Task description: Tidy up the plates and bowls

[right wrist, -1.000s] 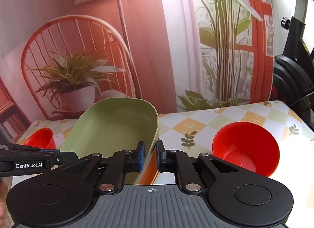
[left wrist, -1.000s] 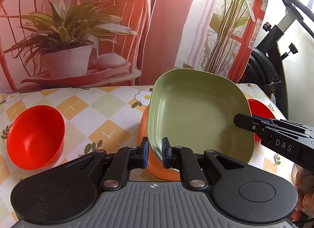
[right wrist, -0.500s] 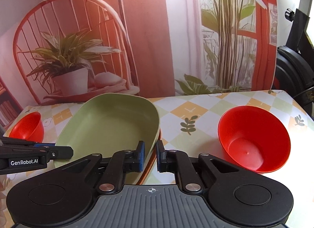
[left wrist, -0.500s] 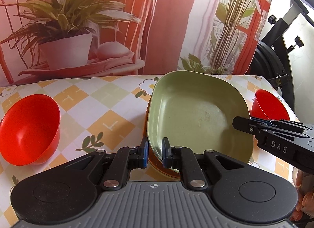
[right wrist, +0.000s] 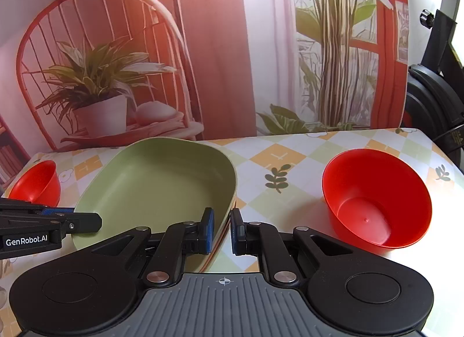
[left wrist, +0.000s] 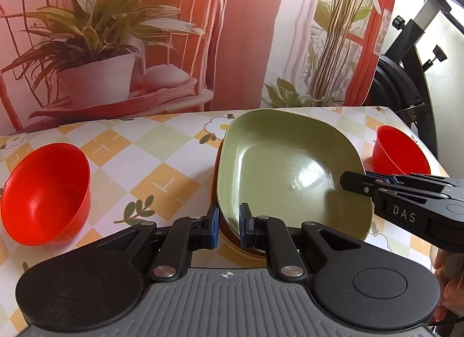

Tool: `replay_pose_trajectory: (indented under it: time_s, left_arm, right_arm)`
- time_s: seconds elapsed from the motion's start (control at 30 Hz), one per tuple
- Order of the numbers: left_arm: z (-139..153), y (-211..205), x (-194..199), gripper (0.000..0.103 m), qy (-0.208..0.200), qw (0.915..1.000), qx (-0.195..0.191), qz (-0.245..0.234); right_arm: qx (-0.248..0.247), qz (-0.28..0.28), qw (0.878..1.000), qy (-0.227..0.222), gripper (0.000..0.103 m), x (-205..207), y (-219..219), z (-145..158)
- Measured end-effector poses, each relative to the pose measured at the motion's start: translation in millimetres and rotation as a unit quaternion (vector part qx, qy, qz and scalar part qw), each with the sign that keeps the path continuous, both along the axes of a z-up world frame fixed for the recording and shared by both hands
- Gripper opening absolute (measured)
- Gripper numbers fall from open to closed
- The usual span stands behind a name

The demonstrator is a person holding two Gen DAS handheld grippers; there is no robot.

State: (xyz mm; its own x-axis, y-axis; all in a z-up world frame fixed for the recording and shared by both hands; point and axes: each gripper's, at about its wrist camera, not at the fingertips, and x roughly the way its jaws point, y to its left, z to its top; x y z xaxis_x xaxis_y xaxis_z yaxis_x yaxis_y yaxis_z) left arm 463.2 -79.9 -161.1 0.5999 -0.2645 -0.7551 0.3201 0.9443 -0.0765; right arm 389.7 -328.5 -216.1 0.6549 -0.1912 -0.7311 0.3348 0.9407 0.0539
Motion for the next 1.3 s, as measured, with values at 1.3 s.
replay_pose_trajectory:
  time_s: [1.3]
  left_arm:
    - [7, 13, -39, 0.037, -0.039, 0.998, -0.022, 0.045]
  right_arm:
    - [-0.017, 0.01, 1.0, 0.001, 0.022, -34, 39, 13]
